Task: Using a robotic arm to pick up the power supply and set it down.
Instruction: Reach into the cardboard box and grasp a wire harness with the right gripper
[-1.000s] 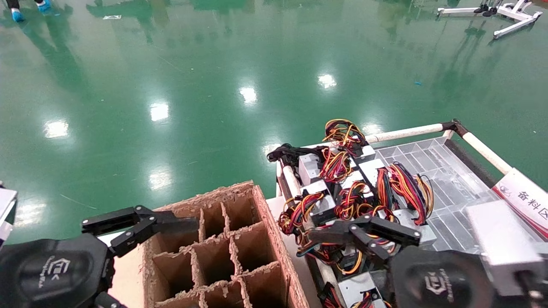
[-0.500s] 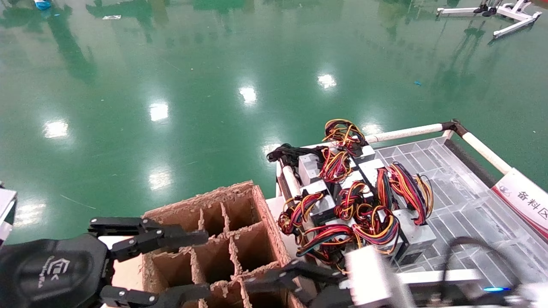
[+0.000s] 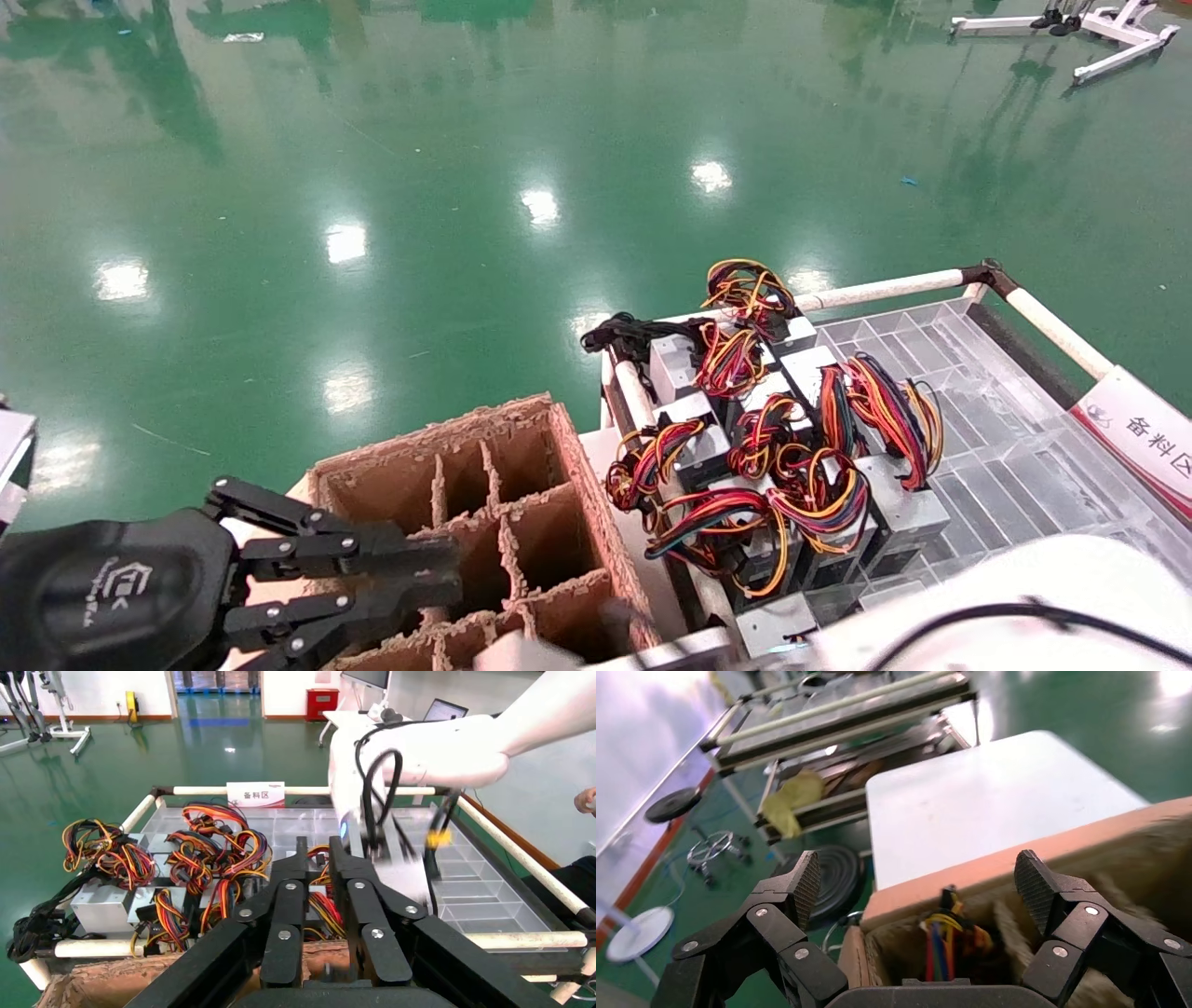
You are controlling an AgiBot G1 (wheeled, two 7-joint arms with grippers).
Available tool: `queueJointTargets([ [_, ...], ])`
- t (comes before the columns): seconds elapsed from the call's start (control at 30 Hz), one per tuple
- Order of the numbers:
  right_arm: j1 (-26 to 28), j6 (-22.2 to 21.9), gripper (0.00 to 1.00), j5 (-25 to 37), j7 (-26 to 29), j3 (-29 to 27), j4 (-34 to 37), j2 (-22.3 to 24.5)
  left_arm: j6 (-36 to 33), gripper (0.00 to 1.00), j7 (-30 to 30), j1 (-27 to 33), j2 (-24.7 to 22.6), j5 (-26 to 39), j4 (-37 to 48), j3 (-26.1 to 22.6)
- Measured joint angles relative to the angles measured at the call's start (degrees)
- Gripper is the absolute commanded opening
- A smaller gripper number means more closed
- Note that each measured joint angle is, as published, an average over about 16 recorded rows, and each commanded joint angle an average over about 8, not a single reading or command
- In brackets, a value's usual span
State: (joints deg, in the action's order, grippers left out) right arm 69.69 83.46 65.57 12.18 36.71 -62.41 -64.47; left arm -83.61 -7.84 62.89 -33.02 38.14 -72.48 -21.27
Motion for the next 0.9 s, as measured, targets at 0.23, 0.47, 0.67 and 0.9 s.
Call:
queueJointTargets([
  [0.23, 2.60, -0.16, 0.00, 4.75, -0.83, 3.39, 4.53, -5.25, 0.00, 0.01, 0.00, 0.00, 0.00, 0.00, 0.00, 0.00],
  [0.47, 4.59, -0.01, 0.00, 8.11, -0.80, 5.46, 7.20, -7.30, 0.00, 0.23, 0.00, 0.00, 0.00, 0.00, 0.00, -0.01],
  [0.67, 5.17, -0.25, 0.00, 9.79, -0.27, 6.36, 7.83, -7.67, 0.00, 0.38, 0.00, 0.00, 0.00, -0.01, 0.00, -0.01],
  [0.9, 5.27, -0.76, 0.00, 10.90, 0.33, 6.86, 7.76, -7.61, 0.00, 0.79, 0.01, 0.00, 0.00, -0.01, 0.00, -0.01],
])
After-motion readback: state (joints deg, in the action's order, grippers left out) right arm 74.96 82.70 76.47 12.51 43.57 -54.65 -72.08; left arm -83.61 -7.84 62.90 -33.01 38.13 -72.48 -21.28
